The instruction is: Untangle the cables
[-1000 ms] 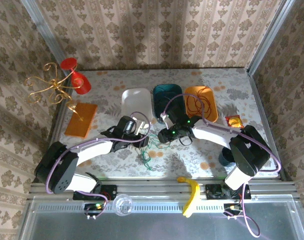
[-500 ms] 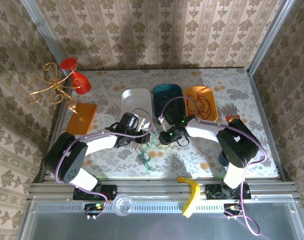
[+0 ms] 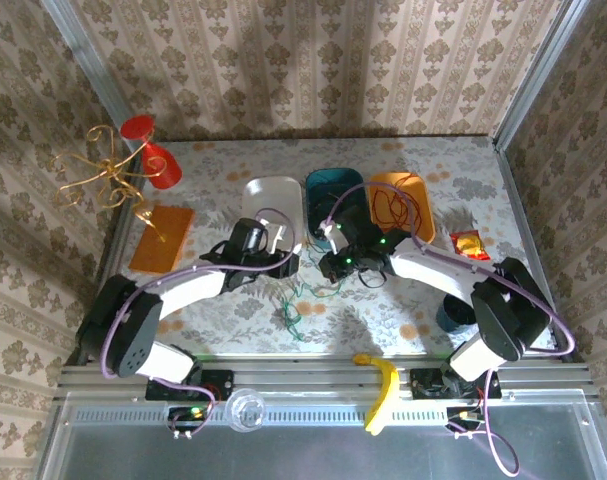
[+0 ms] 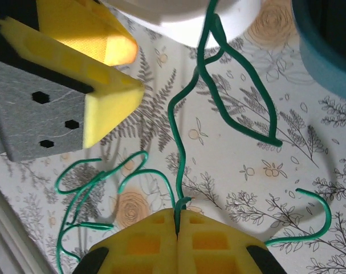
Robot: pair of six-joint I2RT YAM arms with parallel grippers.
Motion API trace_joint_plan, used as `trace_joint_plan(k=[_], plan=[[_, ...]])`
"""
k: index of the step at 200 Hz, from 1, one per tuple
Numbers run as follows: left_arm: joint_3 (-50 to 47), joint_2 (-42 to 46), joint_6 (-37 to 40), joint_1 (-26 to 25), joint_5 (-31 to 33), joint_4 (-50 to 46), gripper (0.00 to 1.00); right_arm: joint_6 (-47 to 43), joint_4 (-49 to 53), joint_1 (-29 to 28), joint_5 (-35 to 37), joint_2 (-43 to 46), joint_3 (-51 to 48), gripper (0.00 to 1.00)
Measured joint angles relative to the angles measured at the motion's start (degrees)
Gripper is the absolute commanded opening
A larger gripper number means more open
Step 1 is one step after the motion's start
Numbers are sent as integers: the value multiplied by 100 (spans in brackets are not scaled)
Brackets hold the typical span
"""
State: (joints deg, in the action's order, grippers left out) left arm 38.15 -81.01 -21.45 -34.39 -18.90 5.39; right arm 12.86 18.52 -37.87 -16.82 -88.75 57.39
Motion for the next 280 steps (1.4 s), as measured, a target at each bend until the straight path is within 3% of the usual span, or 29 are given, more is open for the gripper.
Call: trace_joint_plan(k=[43,94,129,160,197,235,280], plan=[[-431,1029,-293,459,402,50,49,-28,94,0,-26,-7,313,8],[-542,1237,-205,404,713,-409,49,118,240,0,142,-1958,2796,8],[-570,1250,35,-219,804,-896,50,216,509,2,256,-2837,3635,35],[-678,1344,116,-546,776,-1161,50,214,699,0,420,-2671,3504,41],[-726,1196,223,-857,667,-1255,50,238,675,44,726,-1484,2142,41],[-337,463,592,-1178,732,-1311,50,531,520,463,872,-457,964,42],[737,-632,1217,-1257,844,-1471,43,710,476,686,981,-149,476,42]])
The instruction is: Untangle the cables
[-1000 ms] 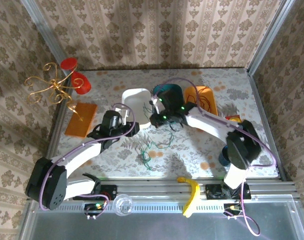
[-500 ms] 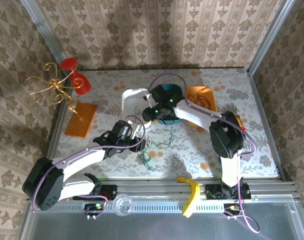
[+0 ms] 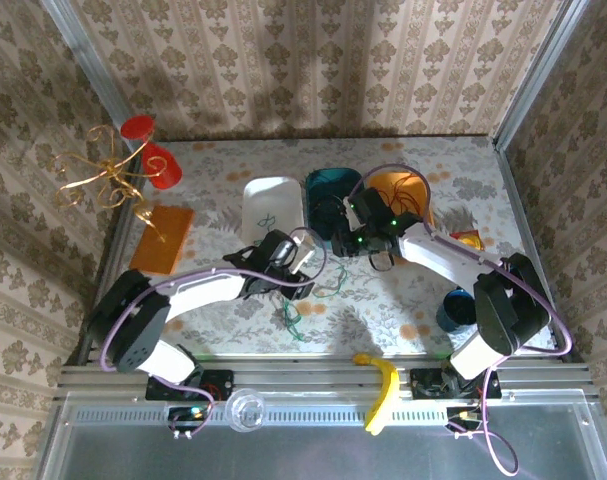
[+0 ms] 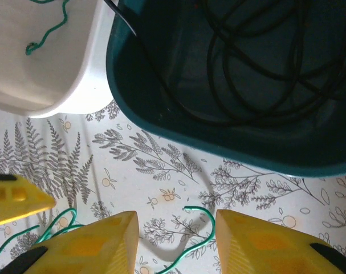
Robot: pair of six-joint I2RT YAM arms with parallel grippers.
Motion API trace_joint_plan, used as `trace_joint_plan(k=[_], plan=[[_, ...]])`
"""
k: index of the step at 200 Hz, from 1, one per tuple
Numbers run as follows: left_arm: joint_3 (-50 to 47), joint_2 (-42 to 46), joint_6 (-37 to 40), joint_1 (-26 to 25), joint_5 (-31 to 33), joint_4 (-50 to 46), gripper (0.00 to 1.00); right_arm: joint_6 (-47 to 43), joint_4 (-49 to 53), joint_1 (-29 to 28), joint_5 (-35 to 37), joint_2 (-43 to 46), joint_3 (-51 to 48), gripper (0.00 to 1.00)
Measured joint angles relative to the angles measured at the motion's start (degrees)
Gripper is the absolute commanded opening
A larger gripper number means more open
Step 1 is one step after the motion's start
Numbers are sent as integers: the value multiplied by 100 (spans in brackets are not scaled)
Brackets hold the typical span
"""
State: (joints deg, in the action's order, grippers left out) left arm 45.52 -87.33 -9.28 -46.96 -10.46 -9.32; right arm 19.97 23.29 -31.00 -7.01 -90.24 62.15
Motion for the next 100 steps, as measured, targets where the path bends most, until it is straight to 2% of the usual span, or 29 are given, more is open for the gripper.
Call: trace_joint_plan(k=[26,63,100], plan=[[326,-422,245,-33,-24,-240,42,22,-35,35,48,129,-46,42],[326,-459,332,-127,-17,-490,38,66,-90,138,85,267,-57,42],[326,-459,393,-138,-17,-540,4,107,-98,175,111,275,-63,42]])
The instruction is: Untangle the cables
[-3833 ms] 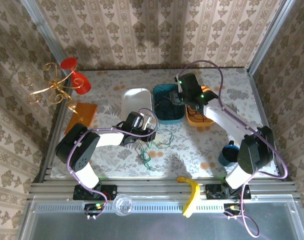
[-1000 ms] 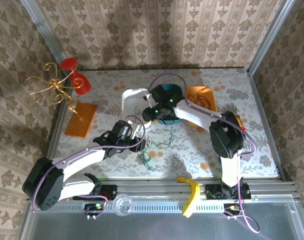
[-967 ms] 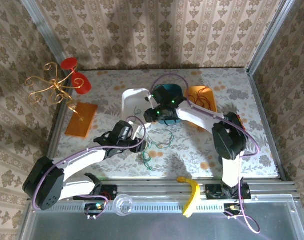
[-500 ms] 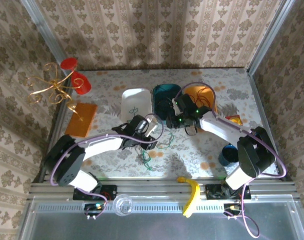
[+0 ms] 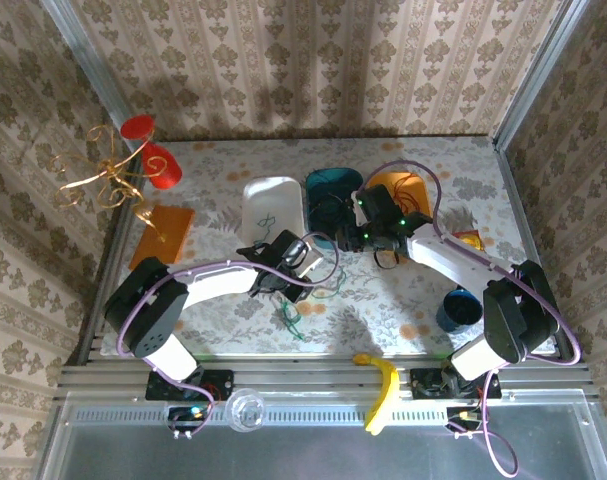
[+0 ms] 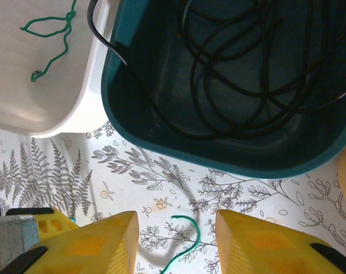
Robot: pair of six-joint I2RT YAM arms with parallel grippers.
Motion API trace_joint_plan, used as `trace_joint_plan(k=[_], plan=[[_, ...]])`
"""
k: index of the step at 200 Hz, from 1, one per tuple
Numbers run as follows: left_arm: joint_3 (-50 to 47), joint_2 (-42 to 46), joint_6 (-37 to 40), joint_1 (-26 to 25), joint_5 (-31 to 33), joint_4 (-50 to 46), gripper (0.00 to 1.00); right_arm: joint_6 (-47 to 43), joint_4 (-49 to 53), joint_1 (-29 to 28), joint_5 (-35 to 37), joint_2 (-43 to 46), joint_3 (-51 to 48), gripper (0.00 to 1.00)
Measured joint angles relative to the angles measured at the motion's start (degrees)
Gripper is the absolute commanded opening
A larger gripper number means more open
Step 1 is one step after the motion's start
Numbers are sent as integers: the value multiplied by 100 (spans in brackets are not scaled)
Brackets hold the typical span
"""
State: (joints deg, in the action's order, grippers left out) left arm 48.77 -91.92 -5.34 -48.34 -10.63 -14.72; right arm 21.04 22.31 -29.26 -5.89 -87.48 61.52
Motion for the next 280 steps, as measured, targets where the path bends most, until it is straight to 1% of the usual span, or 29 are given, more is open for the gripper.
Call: trace_joint_plan(k=[12,48,68,88,124,148,174,201,222,230,243,251,265,280], plan=[[0,0,35,0,-2,4,0,4,-2,4,28,0,0,42],[7,83,26,0,109,17,0,42,-57,33,164,96,-107,42],[57,374,22,7,258,31,0,63,-81,63,273,203,-190,42],[212,699,-22,68,269,146,0,101,-114,107,363,256,-201,42],[417,1047,-302,343,17,522,0,175,-151,195,485,321,-223,42],[413,1106,-590,599,-363,706,0,184,-157,245,509,389,-289,41],[363,1106,-804,708,-601,837,0,138,-310,264,275,505,-428,41],[201,1106,-1069,765,-750,977,0,26,-485,297,-114,1117,-1008,43],[-42,1106,-1384,944,-896,1266,0,-52,-562,319,-494,1799,-1467,46],[-129,1106,-1495,997,-940,1368,0,-98,-570,317,-651,2063,-1604,48],[-219,1106,-1655,1056,-1001,1488,0,-197,-575,284,-863,2461,-1781,55],[-243,1106,-1749,1064,-1045,1576,0,-240,-568,216,-962,2710,-1867,59],[-262,1106,-1882,1071,-1126,1716,0,-389,-538,-35,-1073,3060,-1934,61],[-262,1106,-1998,1073,-1174,1821,0,-584,-507,-356,-1128,3202,-1934,62]])
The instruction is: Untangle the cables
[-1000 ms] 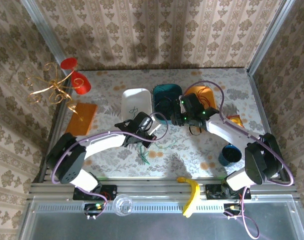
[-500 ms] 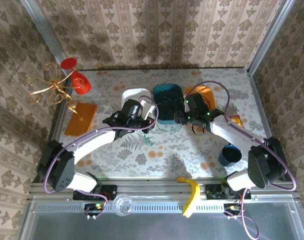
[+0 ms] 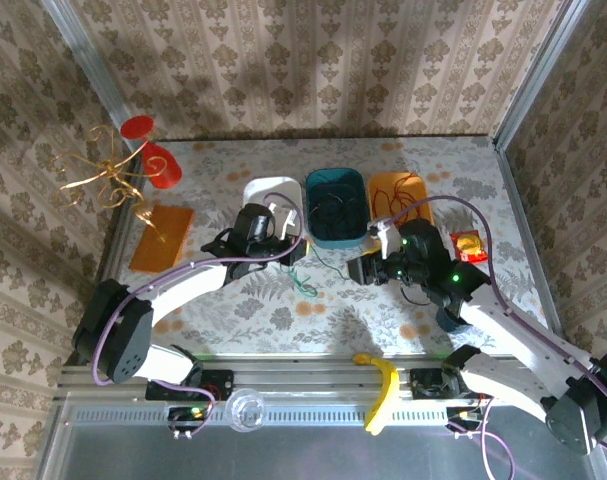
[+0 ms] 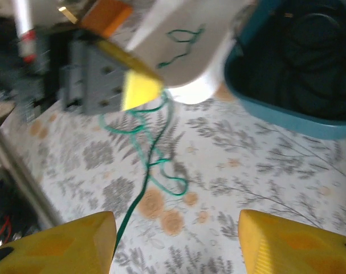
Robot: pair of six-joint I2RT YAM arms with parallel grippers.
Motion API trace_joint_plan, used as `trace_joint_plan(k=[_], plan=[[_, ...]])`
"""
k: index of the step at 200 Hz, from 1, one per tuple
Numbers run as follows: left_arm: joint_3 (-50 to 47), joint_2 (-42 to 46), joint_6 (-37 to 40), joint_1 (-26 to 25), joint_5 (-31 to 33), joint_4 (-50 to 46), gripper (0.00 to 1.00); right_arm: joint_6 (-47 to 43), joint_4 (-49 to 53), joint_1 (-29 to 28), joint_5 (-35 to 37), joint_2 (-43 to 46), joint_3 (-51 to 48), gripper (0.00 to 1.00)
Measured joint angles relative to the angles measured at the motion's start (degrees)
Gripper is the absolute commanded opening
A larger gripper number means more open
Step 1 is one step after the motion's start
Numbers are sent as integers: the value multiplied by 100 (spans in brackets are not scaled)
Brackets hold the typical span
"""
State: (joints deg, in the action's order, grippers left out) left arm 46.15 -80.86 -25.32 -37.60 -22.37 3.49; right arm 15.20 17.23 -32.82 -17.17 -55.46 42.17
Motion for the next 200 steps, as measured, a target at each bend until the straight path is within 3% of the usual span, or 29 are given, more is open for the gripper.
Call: trace_joint_plan(k=[24,48,89,104,156,200], plan=[[-24,-2,-173,22,87,55,0,-315,238,-507,39,-210,4,66],[-118,-2,-326,90,221,107,0,-459,522,-874,619,-507,7,71],[-341,-2,-533,177,409,131,0,-348,337,-212,1119,142,-192,74],[-343,-2,-601,203,439,149,0,-372,284,-297,1119,63,-166,73],[-343,-2,-846,208,592,332,0,-802,214,-1661,1045,-1967,503,72],[-345,-2,-966,208,662,348,0,-1088,-208,-1943,1139,-3578,1060,71]])
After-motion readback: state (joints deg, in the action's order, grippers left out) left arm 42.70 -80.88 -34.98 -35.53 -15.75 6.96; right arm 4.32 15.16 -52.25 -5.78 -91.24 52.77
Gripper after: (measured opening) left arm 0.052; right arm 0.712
